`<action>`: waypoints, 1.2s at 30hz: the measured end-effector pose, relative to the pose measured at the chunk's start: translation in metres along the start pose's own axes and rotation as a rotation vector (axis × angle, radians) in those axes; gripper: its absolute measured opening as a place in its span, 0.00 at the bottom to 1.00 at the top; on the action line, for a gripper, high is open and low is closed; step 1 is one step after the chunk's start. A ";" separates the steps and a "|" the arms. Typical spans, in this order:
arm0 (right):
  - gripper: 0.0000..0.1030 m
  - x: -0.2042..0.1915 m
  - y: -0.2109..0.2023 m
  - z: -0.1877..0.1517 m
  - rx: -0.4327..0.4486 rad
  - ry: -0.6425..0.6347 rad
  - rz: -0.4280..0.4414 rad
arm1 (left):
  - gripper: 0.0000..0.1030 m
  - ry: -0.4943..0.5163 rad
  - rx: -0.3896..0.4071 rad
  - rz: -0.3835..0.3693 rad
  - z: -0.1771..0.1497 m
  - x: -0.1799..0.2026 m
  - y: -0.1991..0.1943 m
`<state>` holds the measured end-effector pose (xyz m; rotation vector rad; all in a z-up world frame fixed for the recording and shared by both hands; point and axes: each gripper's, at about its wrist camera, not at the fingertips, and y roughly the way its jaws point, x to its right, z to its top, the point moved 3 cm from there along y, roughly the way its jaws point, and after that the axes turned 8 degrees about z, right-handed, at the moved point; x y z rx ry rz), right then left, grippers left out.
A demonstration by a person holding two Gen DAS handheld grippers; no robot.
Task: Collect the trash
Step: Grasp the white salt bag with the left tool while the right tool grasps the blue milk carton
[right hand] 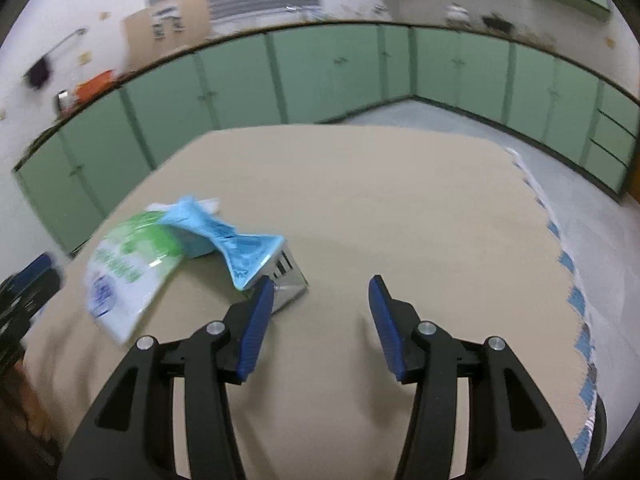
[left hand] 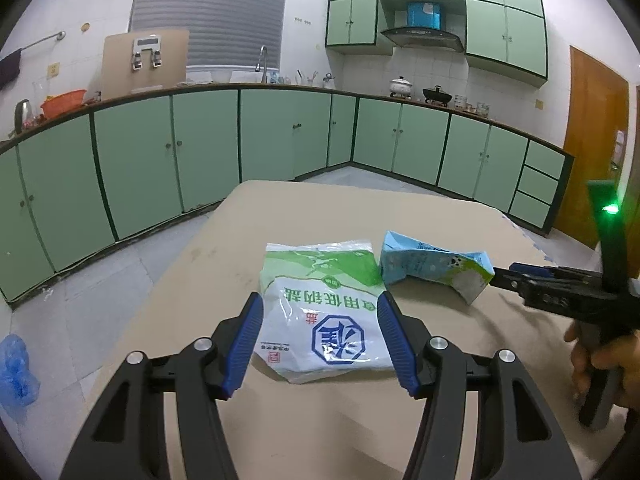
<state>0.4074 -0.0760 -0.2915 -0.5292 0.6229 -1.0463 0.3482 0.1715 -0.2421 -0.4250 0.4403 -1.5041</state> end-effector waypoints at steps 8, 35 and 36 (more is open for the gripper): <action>0.49 -0.027 -0.004 -0.001 -0.002 -0.078 0.091 | 0.57 -0.014 0.007 0.012 0.001 -0.008 -0.009; 0.34 -0.043 0.008 0.004 -0.007 -0.071 0.111 | 0.57 -0.028 -0.121 0.020 -0.015 -0.007 0.020; 0.34 -0.041 0.006 0.003 -0.003 -0.067 0.110 | 0.57 -0.026 -0.140 0.018 -0.016 -0.007 0.024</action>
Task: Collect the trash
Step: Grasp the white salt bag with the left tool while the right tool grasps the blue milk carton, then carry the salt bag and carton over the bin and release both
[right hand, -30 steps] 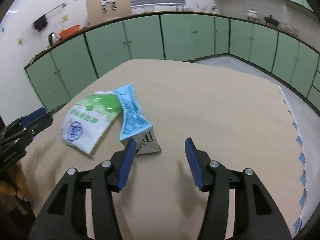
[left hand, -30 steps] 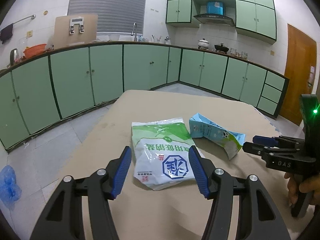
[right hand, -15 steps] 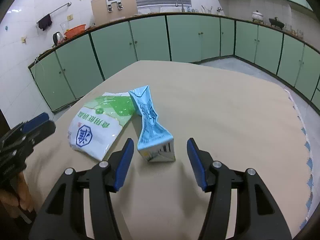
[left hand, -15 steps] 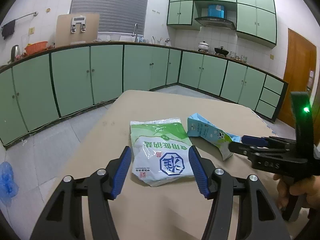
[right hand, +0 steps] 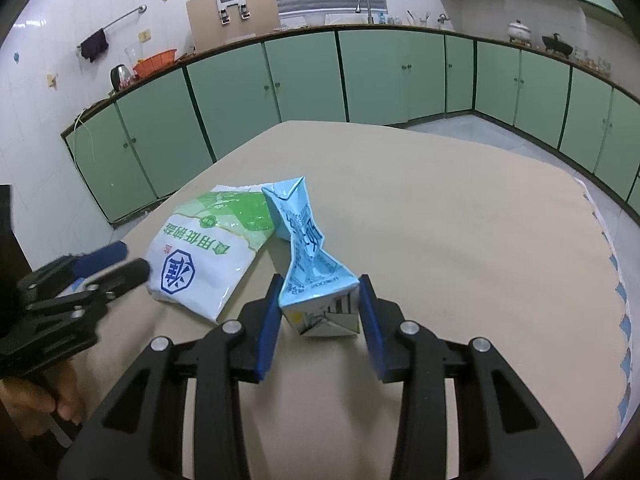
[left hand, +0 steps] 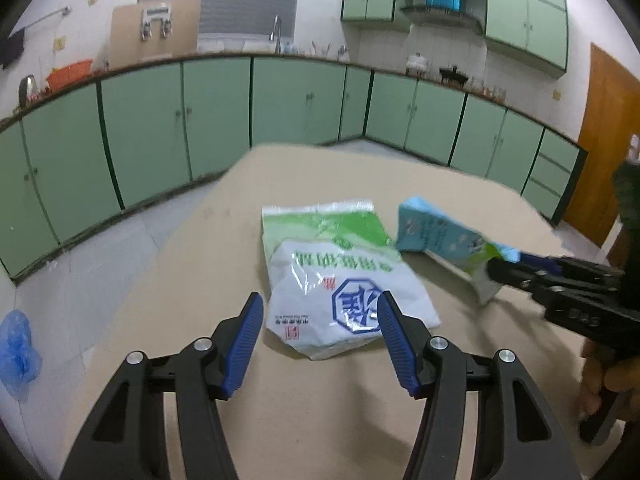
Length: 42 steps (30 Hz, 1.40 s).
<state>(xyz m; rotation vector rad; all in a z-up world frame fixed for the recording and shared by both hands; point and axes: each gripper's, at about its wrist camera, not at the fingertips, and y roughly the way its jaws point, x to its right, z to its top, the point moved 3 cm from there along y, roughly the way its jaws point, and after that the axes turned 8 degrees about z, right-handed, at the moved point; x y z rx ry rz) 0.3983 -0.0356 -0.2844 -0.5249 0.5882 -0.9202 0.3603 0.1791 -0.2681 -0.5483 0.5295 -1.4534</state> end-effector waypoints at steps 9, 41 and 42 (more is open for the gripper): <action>0.34 0.001 -0.003 -0.002 0.000 0.011 -0.001 | 0.62 0.011 -0.160 0.002 0.004 0.000 0.037; 0.32 0.023 -0.119 -0.007 0.163 0.109 -0.054 | 0.00 0.045 0.016 -0.117 0.027 0.037 -0.070; 0.32 0.025 -0.125 -0.009 0.165 0.112 -0.061 | 0.00 0.051 0.022 -0.125 0.027 0.043 -0.074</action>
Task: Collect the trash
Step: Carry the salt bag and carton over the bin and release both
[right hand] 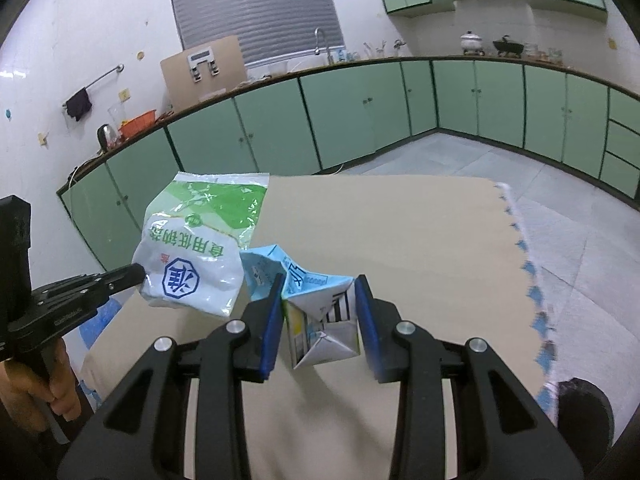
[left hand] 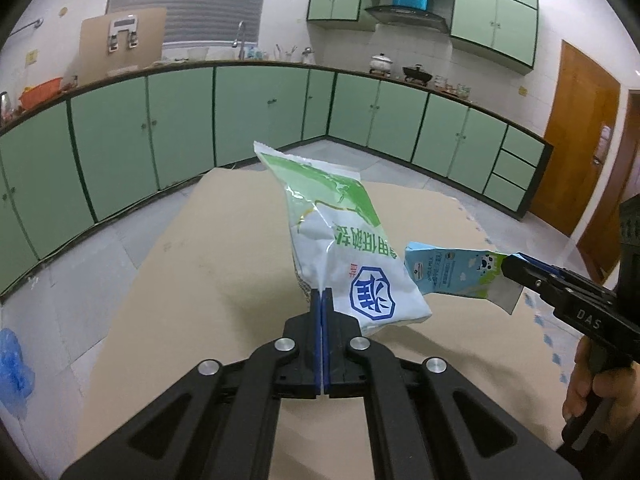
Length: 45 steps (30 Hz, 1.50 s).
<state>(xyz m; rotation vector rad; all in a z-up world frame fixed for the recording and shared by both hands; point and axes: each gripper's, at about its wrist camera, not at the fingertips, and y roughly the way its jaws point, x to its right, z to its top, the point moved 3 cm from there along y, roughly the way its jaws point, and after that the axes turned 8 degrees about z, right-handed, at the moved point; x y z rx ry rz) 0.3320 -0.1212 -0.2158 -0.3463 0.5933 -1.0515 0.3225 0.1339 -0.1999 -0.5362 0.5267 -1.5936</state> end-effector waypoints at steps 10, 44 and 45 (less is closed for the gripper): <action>0.31 0.050 -0.088 -0.019 0.043 0.035 -0.132 | 0.00 0.061 0.023 -0.105 0.003 0.076 -0.025; 0.31 0.274 -0.241 -0.201 -0.041 0.481 -0.510 | 0.00 0.510 -0.248 -0.423 -0.118 0.393 0.018; 0.32 0.277 -0.238 -0.200 -0.052 0.488 -0.511 | 0.01 0.528 -0.260 -0.416 -0.122 0.397 0.023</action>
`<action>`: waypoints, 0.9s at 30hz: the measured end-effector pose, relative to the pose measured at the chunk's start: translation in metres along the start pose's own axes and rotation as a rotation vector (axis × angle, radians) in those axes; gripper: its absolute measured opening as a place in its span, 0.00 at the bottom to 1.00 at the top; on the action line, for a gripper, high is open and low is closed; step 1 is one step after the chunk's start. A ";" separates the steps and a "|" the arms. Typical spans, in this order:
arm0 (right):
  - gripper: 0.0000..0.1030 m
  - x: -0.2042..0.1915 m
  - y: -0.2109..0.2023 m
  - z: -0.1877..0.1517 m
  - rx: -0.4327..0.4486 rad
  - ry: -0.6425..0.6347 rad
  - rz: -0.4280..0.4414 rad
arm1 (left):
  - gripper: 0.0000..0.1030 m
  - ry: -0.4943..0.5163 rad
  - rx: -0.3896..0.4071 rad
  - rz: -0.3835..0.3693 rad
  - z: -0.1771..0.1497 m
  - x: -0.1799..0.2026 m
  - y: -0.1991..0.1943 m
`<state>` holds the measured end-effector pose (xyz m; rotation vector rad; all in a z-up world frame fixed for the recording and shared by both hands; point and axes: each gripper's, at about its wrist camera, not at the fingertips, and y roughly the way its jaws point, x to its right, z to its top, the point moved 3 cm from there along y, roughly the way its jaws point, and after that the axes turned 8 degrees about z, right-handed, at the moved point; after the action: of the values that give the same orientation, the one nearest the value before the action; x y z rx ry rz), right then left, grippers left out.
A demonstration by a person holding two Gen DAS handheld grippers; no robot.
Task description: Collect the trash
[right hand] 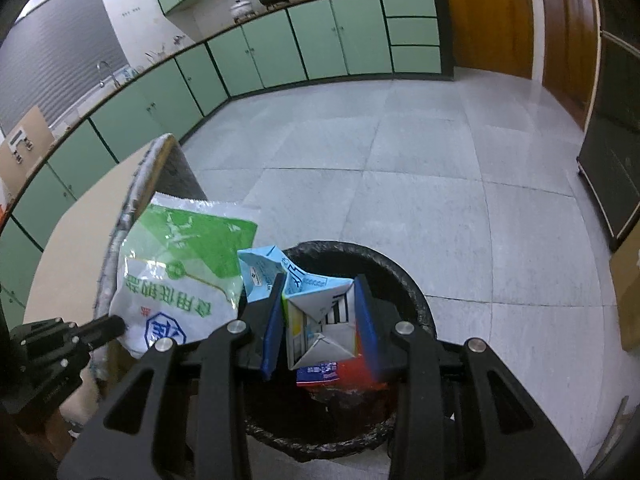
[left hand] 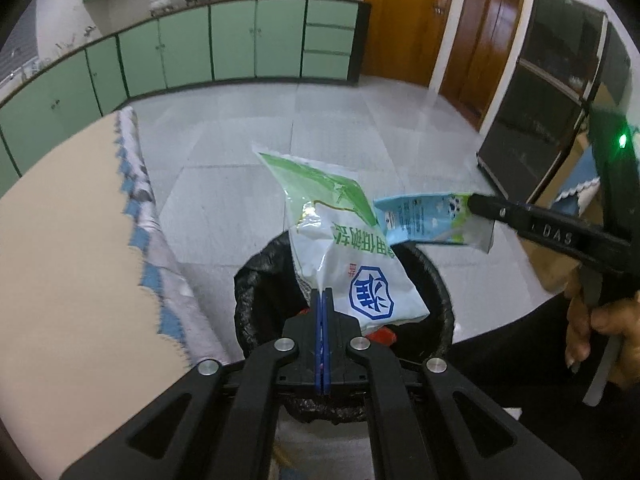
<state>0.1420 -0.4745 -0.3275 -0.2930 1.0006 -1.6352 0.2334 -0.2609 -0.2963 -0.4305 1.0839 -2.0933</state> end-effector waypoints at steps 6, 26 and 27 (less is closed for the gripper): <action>0.38 -0.001 0.017 0.005 -0.032 0.025 -0.009 | 0.06 0.055 -0.080 0.020 0.003 0.015 0.031; 0.41 -0.015 -0.002 0.003 -0.013 -0.015 -0.012 | 0.36 -0.017 0.004 0.056 -0.003 0.000 0.002; 0.41 -0.018 -0.005 0.001 -0.011 -0.020 -0.012 | 0.39 -0.030 0.019 0.060 -0.002 -0.003 -0.004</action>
<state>0.1453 -0.4590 -0.3174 -0.3224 0.9944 -1.6353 0.2321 -0.2559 -0.2939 -0.4138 1.0461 -2.0365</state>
